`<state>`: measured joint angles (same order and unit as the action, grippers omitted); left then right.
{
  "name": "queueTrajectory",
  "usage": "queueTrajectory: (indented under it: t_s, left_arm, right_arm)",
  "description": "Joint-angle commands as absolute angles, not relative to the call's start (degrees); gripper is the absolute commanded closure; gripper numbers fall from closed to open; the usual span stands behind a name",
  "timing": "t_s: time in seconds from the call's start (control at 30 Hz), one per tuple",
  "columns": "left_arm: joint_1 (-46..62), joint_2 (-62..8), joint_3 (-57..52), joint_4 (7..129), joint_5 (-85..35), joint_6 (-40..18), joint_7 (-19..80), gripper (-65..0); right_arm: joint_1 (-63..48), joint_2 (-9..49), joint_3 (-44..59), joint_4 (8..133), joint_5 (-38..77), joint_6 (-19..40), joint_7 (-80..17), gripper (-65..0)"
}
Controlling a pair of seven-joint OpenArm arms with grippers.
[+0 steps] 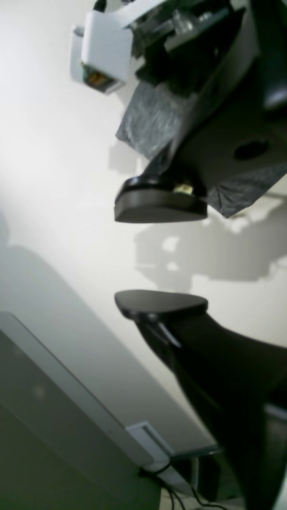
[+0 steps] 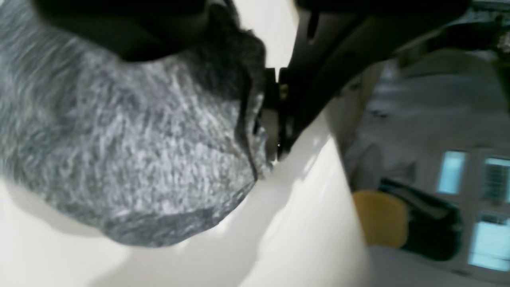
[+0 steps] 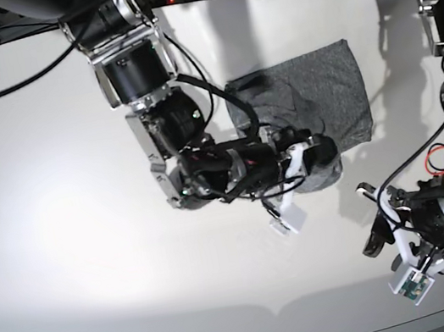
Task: Fold the T-shirt properly
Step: 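Fold the held end with the right gripper over onto the stack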
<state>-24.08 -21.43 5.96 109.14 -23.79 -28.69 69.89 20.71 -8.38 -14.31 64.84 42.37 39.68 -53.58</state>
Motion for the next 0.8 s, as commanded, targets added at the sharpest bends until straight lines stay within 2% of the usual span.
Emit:
queueTrajectory:
  t_s: [0.0,0.33,0.4,0.43,0.77]
  left_arm:
    - [-25.5,-22.0,5.6,110.0,-23.9,-28.5,69.0,-26.0]
    - [-25.5,-22.0,5.6,110.0,-24.1,-28.5,69.0,-26.0]
    - [-25.5,-22.0,5.6,110.0,-24.1,-28.5,69.0,-26.0]
    - [-25.5,-22.0,5.6,110.0,-24.1,-28.5,69.0,-26.0]
    - [-25.5,-22.0,5.6,110.0,-24.1,-28.5,69.0,-26.0]
  right_arm:
    - [22.2,-9.0,-15.7,65.6,42.9,40.0,-51.7,0.0]
    - [22.2,-9.0,-28.0,65.6,42.4,40.0,-47.1,-0.6]
    - [22.2,-9.0,-29.9,65.6,42.6,40.0,-46.6,-15.1]
    - [22.2,-9.0,-30.9,65.6,43.3,40.0,-46.5,-19.3]
    - [22.2,-9.0,-36.1,65.6,61.0,40.0,-50.3,-20.6]
